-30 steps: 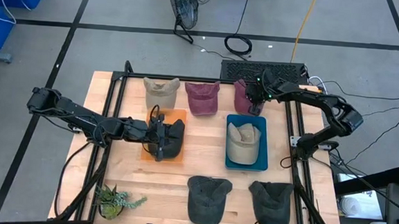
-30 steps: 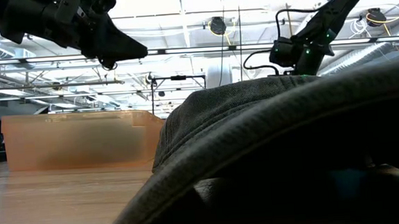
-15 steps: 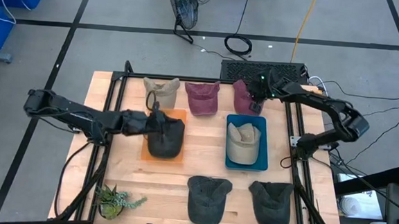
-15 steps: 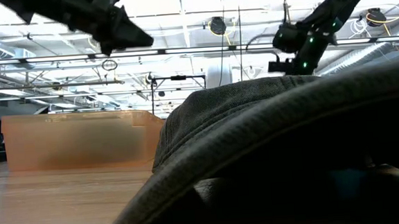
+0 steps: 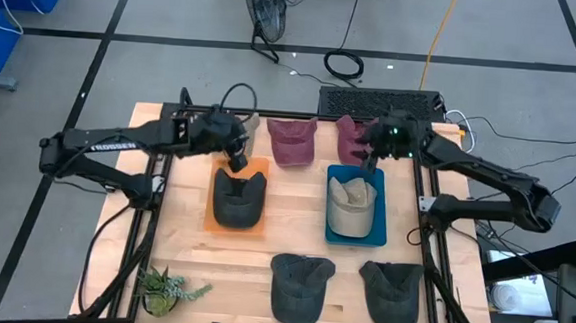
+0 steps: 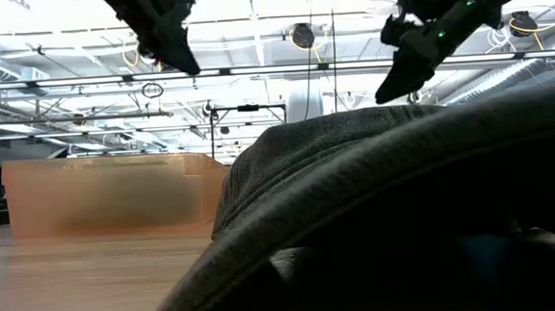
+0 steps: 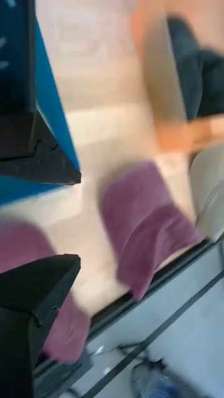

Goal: Pick & Place hat
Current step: Put the brown cap into the blue bin

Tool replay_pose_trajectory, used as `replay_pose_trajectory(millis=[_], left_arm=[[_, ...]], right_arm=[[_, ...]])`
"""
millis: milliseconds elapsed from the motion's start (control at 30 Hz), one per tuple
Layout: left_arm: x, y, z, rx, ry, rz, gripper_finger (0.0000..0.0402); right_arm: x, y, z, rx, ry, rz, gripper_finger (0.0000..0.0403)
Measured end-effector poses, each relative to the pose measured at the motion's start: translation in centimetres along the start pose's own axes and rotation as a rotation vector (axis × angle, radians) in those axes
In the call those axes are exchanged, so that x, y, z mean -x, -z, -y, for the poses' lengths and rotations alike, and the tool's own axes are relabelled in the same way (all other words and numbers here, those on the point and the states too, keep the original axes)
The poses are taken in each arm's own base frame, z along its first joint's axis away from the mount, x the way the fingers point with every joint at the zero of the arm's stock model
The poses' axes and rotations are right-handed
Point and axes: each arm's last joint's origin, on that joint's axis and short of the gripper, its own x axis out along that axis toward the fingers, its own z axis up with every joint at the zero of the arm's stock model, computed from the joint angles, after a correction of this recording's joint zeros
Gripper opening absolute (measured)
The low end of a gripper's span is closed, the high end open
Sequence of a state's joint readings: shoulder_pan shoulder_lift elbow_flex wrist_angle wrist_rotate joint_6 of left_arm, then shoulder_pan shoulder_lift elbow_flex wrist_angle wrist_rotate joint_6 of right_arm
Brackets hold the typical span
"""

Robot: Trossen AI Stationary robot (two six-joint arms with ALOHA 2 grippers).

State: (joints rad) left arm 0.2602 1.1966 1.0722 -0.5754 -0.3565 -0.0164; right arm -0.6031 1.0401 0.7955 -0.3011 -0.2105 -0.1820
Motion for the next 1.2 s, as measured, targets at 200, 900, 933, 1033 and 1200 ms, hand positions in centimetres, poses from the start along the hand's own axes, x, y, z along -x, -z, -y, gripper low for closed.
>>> replay_pose_trajectory(millis=[200, 900, 933, 1033, 1200], left_arm=[[-1.8, 1.2, -2.8, 0.091, -0.057, -0.177, 0.0186], [-8.8, 5.7, -10.6, 0.153, 0.017, -0.517, 0.0227], [-9.1, 5.8, -10.8, 0.146, 0.015, -0.518, 0.0224], [-10.0, 6.4, -11.7, 0.152, 0.007, -0.537, 0.0206], [-11.1, 7.9, -13.2, 0.208, 0.053, -0.590, 0.0159]], right_arm=[[0.1, 1.1, -1.9, 0.039, -0.045, 0.137, 0.0162], [2.1, 1.4, -2.5, 0.076, -0.030, 0.339, 0.0145], [2.1, 1.4, -2.5, 0.074, -0.031, 0.339, 0.0145], [2.1, 1.4, -2.5, 0.075, -0.031, 0.338, 0.0145], [2.1, 1.4, -2.5, 0.097, -0.028, 0.338, 0.0144]])
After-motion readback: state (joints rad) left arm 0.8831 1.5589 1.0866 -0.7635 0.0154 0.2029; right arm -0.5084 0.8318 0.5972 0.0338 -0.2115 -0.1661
